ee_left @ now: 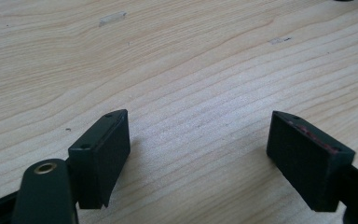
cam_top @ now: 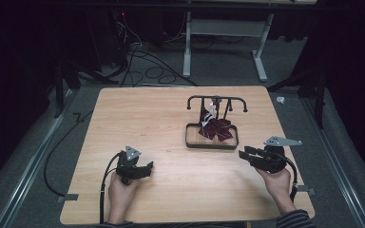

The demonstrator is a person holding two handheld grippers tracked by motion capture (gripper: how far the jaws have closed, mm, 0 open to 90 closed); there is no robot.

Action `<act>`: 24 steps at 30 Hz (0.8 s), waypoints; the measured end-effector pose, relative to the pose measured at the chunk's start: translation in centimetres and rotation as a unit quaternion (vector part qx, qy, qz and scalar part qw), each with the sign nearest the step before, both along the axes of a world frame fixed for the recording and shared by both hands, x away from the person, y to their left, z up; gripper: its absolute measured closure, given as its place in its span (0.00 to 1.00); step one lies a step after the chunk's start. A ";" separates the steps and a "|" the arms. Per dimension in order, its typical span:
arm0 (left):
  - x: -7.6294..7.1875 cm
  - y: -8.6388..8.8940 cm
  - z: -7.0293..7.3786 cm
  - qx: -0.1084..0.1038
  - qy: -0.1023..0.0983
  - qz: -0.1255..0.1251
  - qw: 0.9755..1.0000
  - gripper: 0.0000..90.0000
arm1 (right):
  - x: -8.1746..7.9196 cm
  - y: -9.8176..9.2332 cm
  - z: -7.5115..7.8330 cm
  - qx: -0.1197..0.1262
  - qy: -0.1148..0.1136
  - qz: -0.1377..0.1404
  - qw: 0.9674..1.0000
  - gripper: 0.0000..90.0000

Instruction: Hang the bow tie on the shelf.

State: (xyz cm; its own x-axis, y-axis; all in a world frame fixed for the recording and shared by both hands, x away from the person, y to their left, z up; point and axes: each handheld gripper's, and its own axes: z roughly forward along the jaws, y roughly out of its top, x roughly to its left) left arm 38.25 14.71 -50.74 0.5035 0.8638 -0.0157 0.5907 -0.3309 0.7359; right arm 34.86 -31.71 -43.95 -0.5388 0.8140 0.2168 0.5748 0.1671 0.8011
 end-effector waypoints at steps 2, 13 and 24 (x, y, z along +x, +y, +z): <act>0.0 0.0 0.0 0.000 0.000 0.000 1.000 0.24 | 0.0 0.1 -0.1 0.001 0.003 0.000 1.000 0.68; 0.0 0.0 0.0 0.000 0.000 0.000 1.000 0.24 | 0.5 1.2 -1.4 -0.006 0.017 0.008 1.000 0.68; 0.0 0.0 0.0 0.000 0.000 0.000 1.000 0.24 | 0.6 1.6 -2.2 -0.012 0.025 0.011 1.000 0.68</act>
